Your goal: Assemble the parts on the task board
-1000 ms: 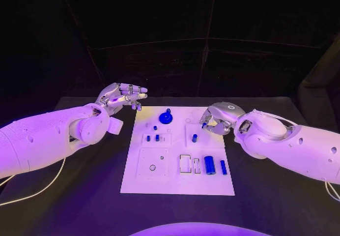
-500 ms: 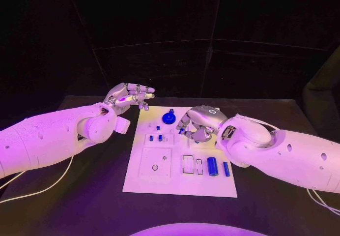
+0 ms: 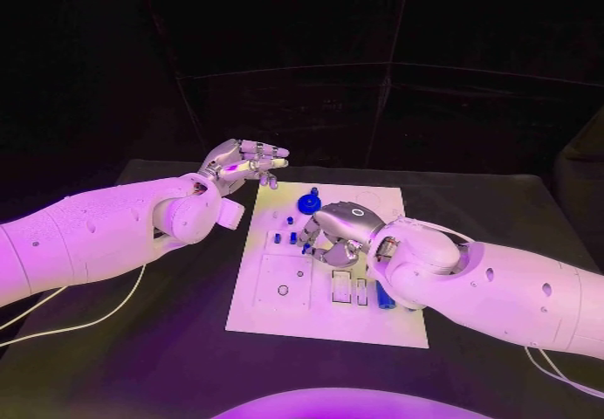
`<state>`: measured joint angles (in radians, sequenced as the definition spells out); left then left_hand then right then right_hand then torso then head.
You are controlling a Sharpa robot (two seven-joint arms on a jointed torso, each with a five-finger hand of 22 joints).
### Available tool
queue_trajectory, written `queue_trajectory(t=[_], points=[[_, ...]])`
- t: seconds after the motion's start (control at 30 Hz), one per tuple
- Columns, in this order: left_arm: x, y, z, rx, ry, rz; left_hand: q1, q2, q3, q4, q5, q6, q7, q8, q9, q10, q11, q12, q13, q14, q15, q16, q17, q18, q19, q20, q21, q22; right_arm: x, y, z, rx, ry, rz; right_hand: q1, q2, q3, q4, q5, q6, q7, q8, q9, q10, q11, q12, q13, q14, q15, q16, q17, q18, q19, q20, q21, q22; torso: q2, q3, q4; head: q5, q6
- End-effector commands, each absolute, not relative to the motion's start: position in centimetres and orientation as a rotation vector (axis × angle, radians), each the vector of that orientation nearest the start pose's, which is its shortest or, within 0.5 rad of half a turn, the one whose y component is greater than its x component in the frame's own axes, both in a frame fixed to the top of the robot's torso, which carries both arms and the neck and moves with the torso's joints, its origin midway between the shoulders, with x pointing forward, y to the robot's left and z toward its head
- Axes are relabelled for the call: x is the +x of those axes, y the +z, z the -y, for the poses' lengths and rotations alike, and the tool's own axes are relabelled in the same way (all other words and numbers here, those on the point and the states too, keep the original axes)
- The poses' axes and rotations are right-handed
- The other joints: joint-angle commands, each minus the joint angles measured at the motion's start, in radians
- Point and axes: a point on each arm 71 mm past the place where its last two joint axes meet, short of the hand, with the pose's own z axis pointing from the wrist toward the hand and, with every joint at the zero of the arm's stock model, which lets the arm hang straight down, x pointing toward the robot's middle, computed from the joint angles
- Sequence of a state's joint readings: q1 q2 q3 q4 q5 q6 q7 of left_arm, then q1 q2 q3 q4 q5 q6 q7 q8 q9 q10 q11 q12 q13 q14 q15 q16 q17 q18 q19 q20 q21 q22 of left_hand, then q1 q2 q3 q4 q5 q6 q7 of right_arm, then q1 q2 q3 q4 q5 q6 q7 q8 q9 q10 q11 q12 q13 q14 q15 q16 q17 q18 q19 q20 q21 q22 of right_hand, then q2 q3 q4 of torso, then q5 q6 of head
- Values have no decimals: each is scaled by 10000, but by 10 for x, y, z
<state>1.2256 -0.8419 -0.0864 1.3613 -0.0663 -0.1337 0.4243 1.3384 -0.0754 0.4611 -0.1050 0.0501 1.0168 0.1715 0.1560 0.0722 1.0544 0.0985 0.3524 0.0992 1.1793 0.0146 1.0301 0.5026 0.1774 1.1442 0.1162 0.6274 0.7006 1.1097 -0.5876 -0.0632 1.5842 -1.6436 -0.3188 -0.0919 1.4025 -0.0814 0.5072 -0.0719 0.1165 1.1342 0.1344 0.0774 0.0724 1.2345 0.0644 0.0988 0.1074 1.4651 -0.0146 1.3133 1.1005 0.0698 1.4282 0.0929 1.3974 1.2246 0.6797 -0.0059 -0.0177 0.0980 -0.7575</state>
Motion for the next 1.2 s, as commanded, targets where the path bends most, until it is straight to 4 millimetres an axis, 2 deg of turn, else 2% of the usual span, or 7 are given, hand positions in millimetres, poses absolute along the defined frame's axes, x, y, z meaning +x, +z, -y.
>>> queue_trajectory(t=[0.03, 0.2, 0.47, 1.2], points=[[513, -186, -248, -10114, -15674, -14513, 40, 30, -8, -45, -8, 77, -6, 43, -9, -82, 2, 23, 12, -84, -16, -66, -9, 61, -36, -46, -61, -15, 421, -224, 47, -5241, 9161, -16554, -111, -16, 63, -13, 50, 40, 57, -58, -16, 72, 24, -23, 5, 329, -28, 36, -5, -7, 9, -41, 46, -12, -1, 14, -14, 96, -71], [513, -186, -246, -10108, -15706, -14539, 40, 30, -8, -45, -8, 77, -6, 43, -9, -82, 2, 23, 12, -84, -16, -66, -9, 61, -36, -46, -61, -15, 419, -234, 45, -5422, 9094, -16779, -114, -19, 66, -16, 53, 38, 59, -60, -17, 71, 25, -26, 4, 328, -27, 33, -11, -3, 2, -40, 38, -30, 6, 4, 5, 145, -136], [513, -187, -246, -10115, -15708, -14568, 40, 30, -8, -45, -8, 77, -6, 43, -9, -82, 2, 23, 12, -84, -16, -66, -9, 61, -36, -46, -61, -15, 418, -240, 42, -5624, 9027, -16933, -117, -23, 70, -21, 59, 34, 61, -63, -17, 70, 27, -29, 2, 326, -25, 28, -22, -4, 3, -40, 40, -25, 6, 9, -19, 231, -206], [513, -187, -245, -10137, -15742, -14681, 5, 14, -28, -55, -7, 61, 10, 48, -16, -114, 16, 55, 10, -90, -7, -83, -41, 53, -42, -45, -76, -23, 417, -244, 34, -5860, 8766, -16730, -126, -38, 93, -49, 84, 24, 68, -73, -20, 70, 33, -42, -6, 321, -21, 24, -37, 2, -11, -38, 26, -54, 2, 4, -19, 272, -290]])
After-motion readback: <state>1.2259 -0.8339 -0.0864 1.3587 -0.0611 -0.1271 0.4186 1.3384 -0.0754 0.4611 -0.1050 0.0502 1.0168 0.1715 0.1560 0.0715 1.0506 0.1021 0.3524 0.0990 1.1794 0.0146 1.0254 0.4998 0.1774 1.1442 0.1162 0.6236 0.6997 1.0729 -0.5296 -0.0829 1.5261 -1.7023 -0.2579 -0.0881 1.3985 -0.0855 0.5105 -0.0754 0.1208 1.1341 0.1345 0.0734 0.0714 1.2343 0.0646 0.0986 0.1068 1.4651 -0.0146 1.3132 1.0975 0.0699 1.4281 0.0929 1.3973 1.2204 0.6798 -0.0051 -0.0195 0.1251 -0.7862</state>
